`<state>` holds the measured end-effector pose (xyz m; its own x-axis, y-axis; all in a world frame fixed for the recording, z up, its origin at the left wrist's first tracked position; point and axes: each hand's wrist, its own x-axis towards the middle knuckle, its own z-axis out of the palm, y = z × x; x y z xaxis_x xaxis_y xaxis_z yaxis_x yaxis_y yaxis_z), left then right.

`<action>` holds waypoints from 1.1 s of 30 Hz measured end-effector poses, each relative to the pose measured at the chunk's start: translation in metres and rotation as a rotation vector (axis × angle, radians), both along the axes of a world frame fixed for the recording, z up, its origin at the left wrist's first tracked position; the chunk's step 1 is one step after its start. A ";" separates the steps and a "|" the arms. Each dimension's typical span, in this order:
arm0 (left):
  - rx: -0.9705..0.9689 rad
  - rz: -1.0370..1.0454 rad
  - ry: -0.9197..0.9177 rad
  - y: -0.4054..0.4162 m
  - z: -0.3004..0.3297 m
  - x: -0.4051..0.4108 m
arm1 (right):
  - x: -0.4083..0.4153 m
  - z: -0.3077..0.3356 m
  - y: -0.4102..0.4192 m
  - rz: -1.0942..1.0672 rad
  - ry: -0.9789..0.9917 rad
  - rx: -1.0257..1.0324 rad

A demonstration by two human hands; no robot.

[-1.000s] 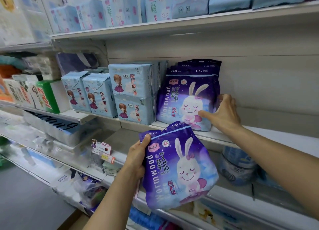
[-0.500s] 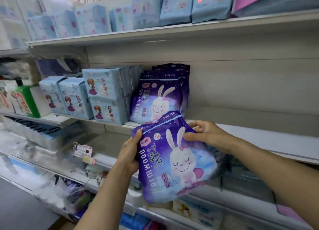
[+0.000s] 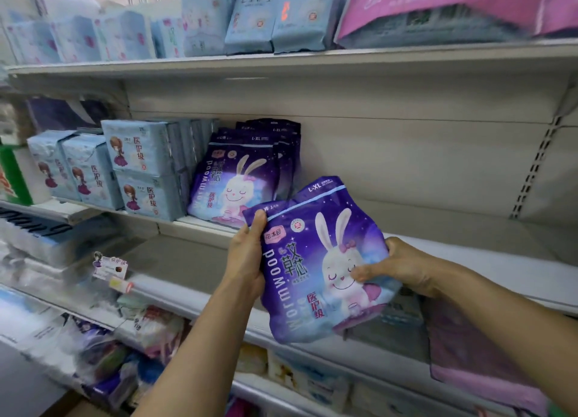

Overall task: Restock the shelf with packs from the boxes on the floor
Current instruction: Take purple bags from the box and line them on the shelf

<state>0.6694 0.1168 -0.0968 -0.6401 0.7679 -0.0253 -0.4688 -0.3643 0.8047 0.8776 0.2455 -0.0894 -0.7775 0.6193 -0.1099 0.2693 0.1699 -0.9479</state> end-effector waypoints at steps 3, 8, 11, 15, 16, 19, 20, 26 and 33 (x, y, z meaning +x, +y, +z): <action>0.008 0.083 0.105 0.013 0.010 0.001 | 0.004 0.011 0.018 -0.026 0.059 -0.017; -0.018 0.350 0.436 0.037 0.014 -0.022 | -0.008 0.025 0.062 -0.273 0.267 -0.014; -0.123 0.505 0.771 0.057 0.007 -0.049 | -0.027 0.025 0.089 -0.434 0.356 -0.002; -0.209 0.593 1.194 0.082 0.011 -0.070 | -0.054 0.028 0.114 -0.537 0.353 0.059; -0.185 0.584 1.266 0.088 0.013 -0.071 | -0.061 0.027 0.121 -0.552 0.352 0.070; -0.040 0.371 1.395 0.103 0.013 -0.061 | -0.078 0.025 0.138 -0.585 0.348 0.114; -0.047 0.258 1.419 0.111 0.008 -0.056 | -0.083 0.024 0.145 -0.586 0.341 0.111; -0.328 -0.271 1.059 0.162 0.007 -0.040 | -0.104 0.020 0.185 -0.496 0.236 0.094; -0.315 -0.289 0.873 0.199 0.014 -0.039 | -0.131 0.016 0.207 -0.613 0.240 0.135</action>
<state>0.6307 0.3157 -0.0832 -0.3194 0.9376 0.1374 0.3017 -0.0368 0.9527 0.7467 0.4525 -0.0731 -0.2744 0.9526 0.1312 0.1395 0.1744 -0.9747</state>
